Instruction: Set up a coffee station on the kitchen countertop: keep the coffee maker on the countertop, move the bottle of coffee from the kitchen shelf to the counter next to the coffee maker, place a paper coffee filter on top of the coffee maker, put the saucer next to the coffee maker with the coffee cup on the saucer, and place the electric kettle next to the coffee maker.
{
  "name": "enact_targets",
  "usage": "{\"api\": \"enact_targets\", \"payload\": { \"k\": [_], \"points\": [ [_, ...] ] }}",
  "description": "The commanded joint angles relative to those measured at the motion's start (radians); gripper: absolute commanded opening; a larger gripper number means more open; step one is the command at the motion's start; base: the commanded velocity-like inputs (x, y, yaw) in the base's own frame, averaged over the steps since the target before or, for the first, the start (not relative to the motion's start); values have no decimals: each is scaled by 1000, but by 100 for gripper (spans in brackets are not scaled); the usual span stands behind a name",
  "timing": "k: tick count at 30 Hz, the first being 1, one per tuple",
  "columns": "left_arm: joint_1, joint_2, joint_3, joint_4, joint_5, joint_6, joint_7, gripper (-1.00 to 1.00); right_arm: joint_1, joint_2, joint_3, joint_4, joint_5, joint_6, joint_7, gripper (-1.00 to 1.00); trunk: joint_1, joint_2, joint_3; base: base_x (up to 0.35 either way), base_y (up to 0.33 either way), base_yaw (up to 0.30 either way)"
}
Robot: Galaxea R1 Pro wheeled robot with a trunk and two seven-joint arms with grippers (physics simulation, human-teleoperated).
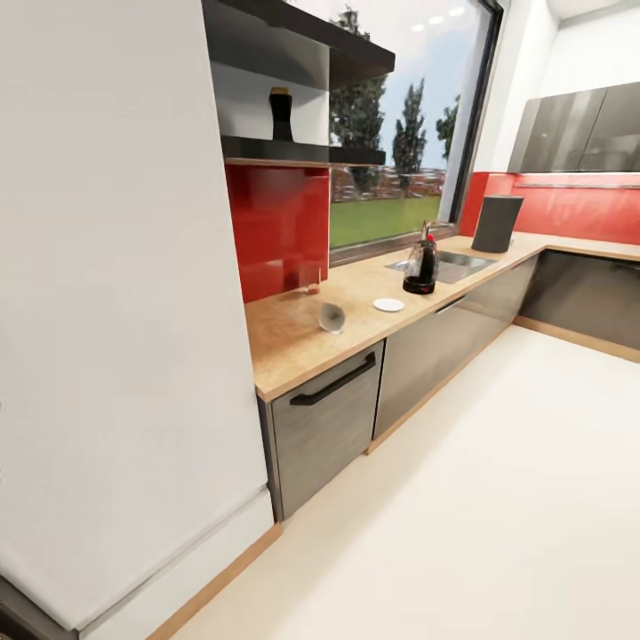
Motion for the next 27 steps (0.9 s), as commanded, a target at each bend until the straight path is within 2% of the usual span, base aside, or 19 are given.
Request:
{"api": "enact_targets", "payload": {
  "k": [1,17,20,22,27],
  "points": [
    [-1,0,1,1,1,-3,0,100,-1,0,-2,1,1,-3,1,100,-4,7,2,0,0,0],
    [-1,-1,0,3,1,-3,0,100,-1,0,-6,-1,-4,-4,1,100,-65,119,52,0,0,0],
    [-1,-2,0,3,1,-3,0,100,-1,-1,-31,-2,-15,-5,-1,100,-77,140,62,0,0,0],
    [-1,-1,0,3,2,-3,0,100,-1,-1,-64,-2,-20,-4,-2,100,-85,154,68,0,0,0],
    [-1,0,0,2,2,-3,0,100,-1,-1,-93,-1,-22,-5,-1,100,-104,189,84,0,0,0]
  ]
}}
